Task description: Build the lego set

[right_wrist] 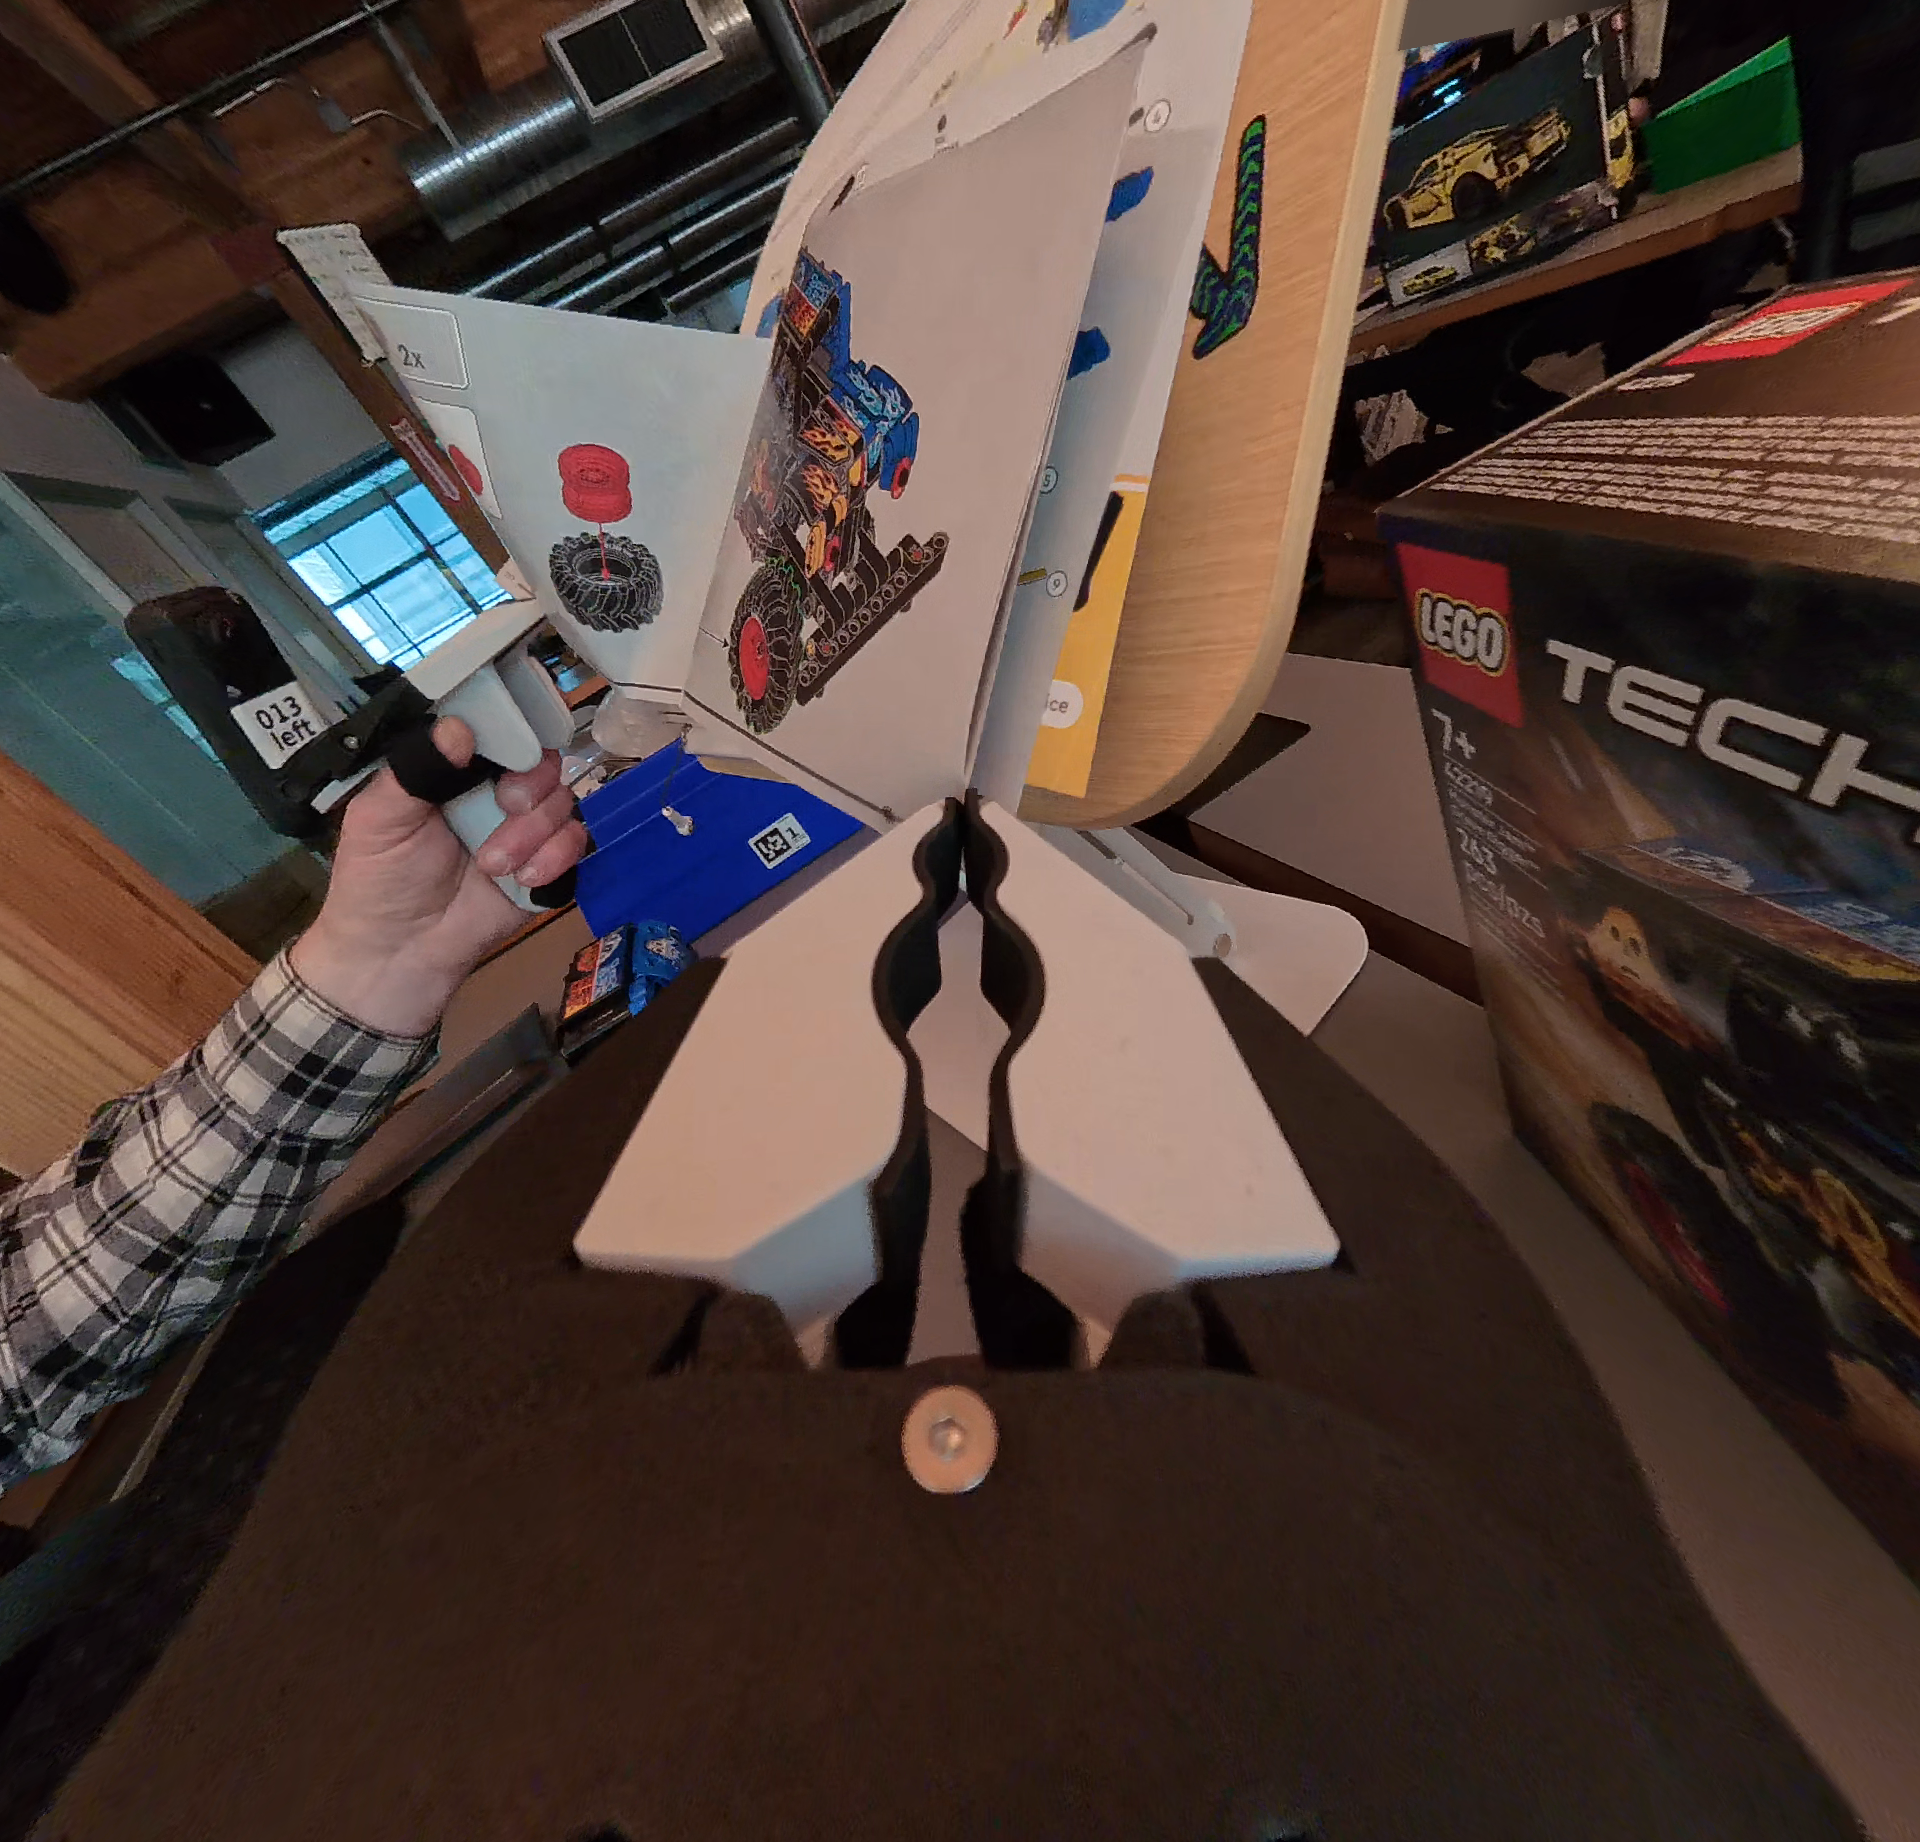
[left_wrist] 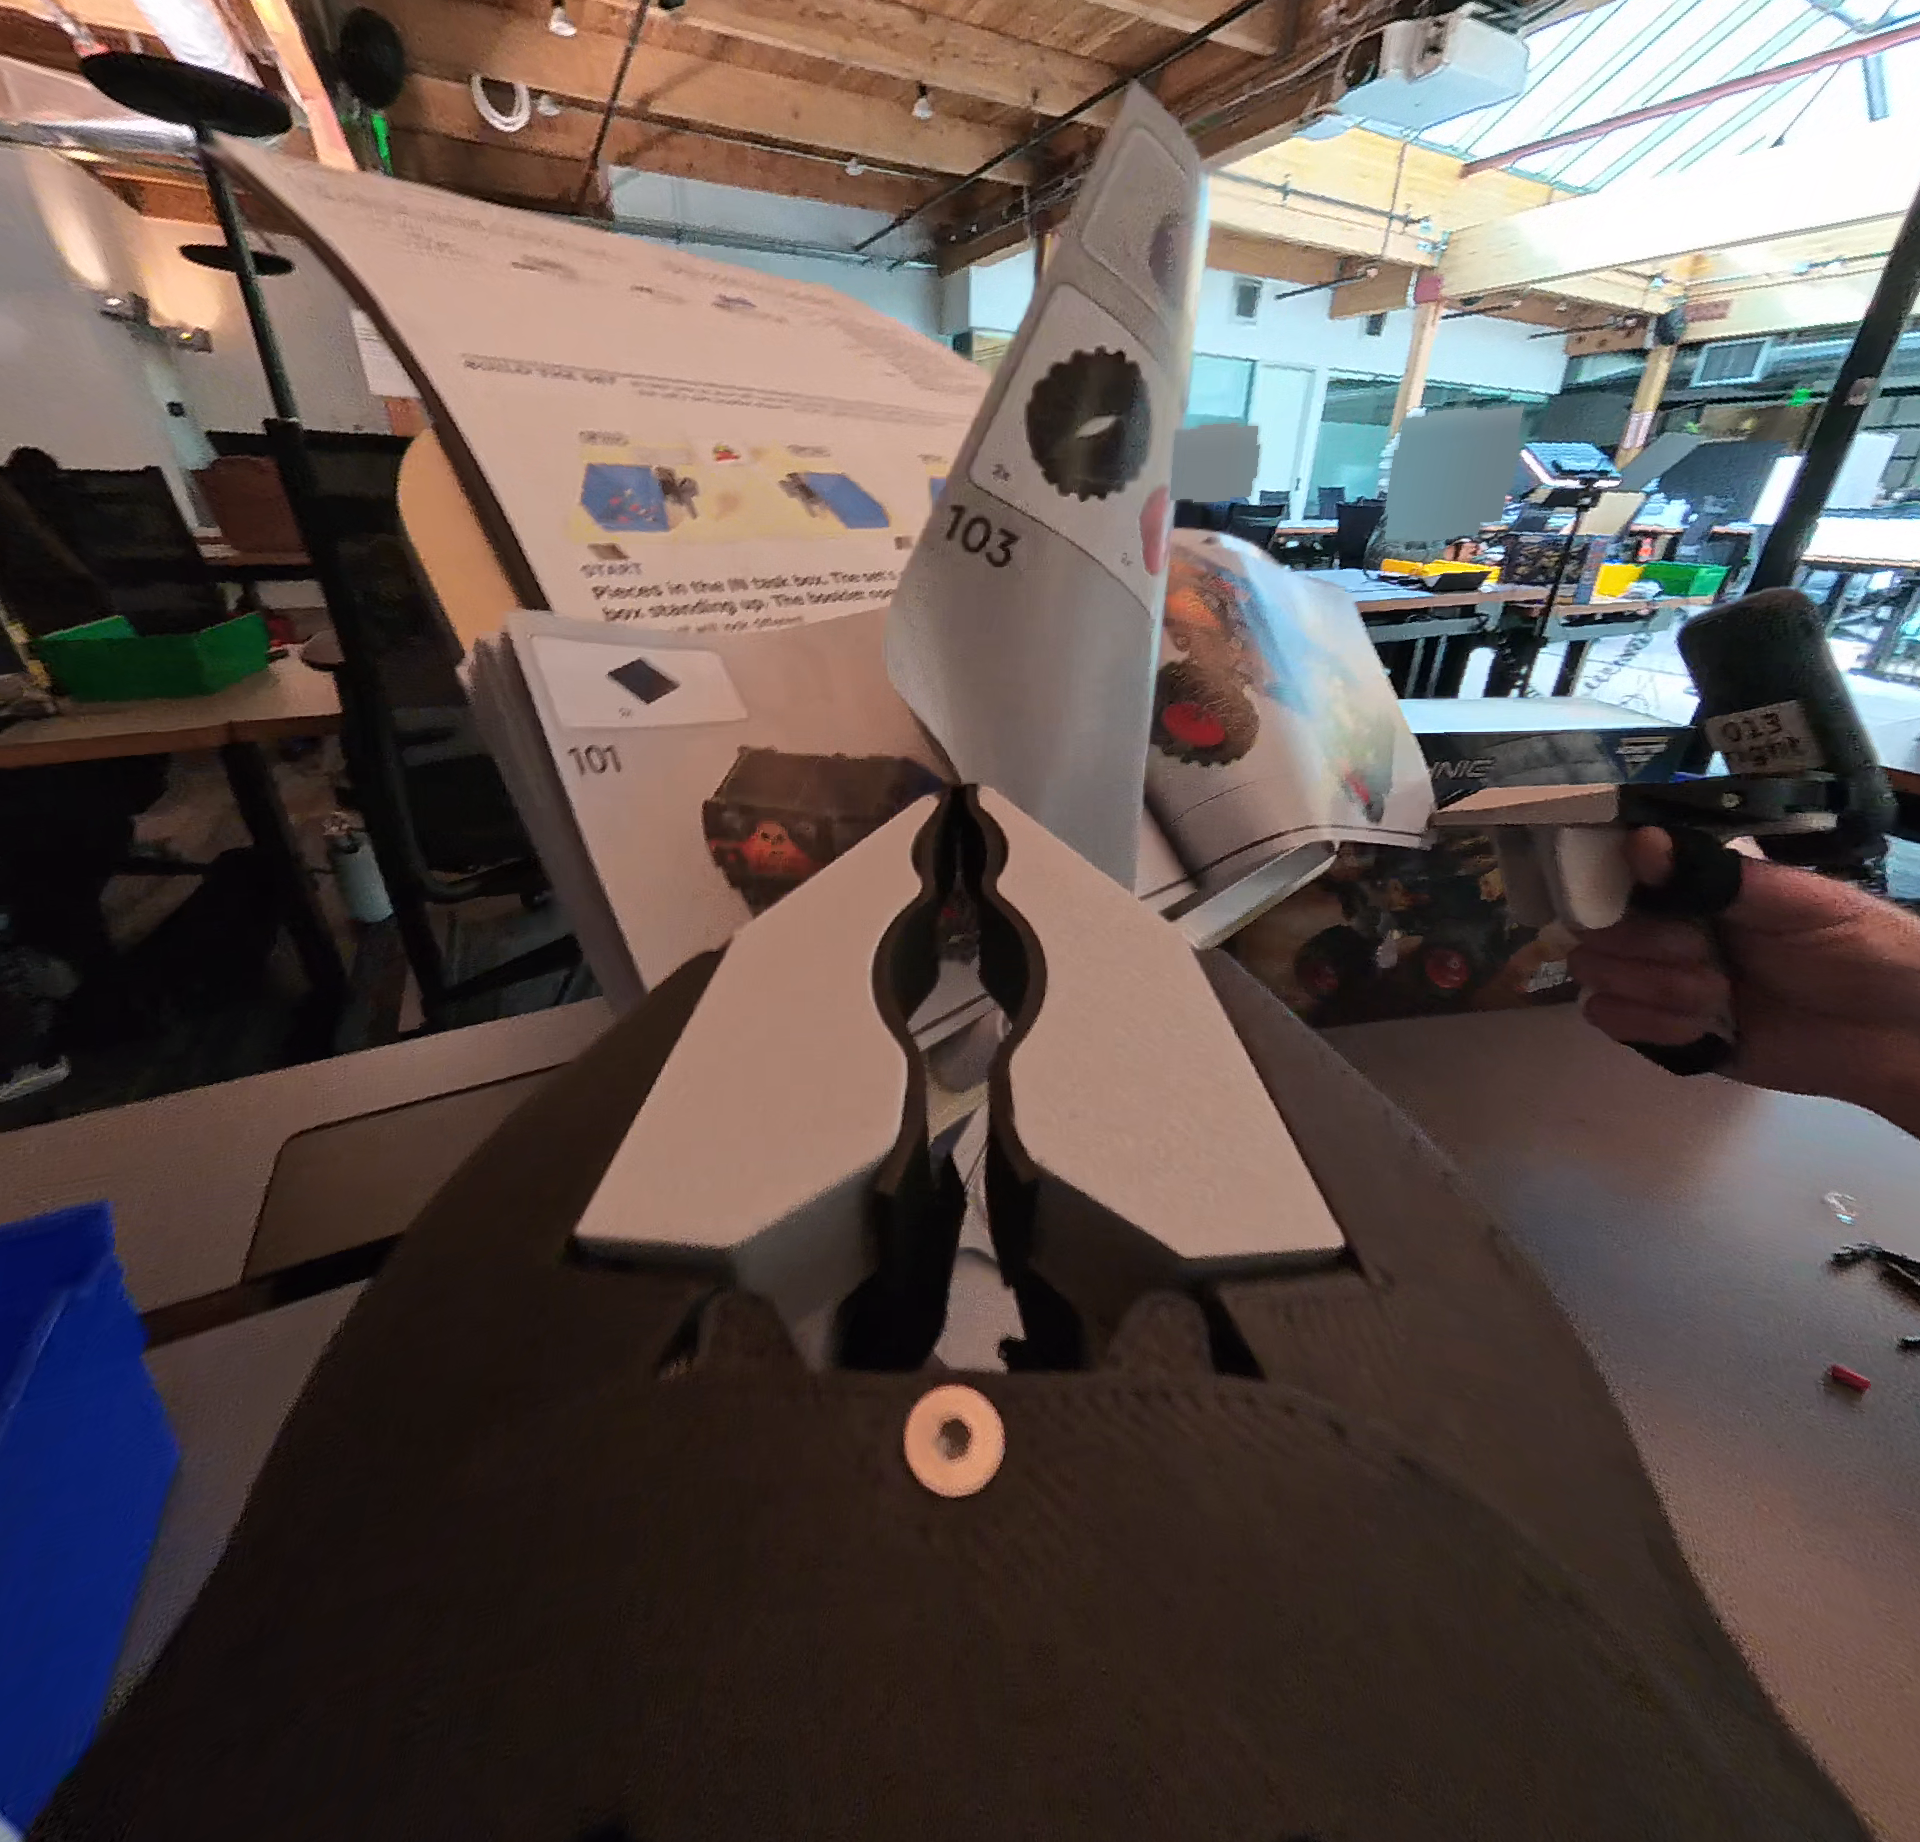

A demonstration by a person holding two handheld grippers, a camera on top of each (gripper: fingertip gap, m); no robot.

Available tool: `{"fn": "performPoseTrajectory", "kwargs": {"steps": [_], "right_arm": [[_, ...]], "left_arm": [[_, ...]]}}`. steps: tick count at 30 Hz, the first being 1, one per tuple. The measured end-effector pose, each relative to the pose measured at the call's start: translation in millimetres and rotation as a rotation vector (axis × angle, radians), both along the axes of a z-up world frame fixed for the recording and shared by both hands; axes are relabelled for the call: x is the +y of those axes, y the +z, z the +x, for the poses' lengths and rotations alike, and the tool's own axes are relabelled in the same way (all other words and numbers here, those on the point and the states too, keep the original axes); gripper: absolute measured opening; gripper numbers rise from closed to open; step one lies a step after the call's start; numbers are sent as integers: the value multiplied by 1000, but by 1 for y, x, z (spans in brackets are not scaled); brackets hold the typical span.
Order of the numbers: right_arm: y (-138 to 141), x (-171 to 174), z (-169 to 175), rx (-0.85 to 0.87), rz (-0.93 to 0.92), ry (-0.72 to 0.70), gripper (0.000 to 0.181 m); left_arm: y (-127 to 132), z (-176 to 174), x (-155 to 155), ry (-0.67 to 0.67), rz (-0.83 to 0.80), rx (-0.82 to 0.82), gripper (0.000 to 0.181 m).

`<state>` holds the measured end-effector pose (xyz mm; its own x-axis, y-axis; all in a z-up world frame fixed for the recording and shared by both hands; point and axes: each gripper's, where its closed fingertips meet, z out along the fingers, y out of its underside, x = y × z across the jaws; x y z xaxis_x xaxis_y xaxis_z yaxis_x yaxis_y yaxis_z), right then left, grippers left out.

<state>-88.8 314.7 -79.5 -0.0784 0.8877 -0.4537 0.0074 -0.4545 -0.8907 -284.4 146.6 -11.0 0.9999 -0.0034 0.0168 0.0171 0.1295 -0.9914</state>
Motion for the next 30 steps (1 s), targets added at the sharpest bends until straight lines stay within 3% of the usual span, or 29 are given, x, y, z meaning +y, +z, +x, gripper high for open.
{"fn": "performPoseTrajectory", "kwargs": {"steps": [11, 15, 18, 21, 26, 30], "right_arm": [[-6, 7, 1, -25, 8, -28, 0], [-7, 6, 1, -21, 2, -19, 0], [-5, 3, 0, -5, -6, -2, 0], [-2, 0, 0, 13, -18, 17, 0], [9, -10, 3, 78, -57, 88, 0], [17, -12, 7, 112, -71, 113, 0]], "left_arm": [[-34, -18, -12, 91, -82, -64, 0], [-24, -37, -30, 274, -60, -21, 15], [5, -25, -42, 414, -24, 221, 20], [27, 43, -21, 311, -24, 555, 16], [6, 134, 51, 95, -161, 996, 29], [-26, 165, 99, -2, -292, 1187, 34]]}}
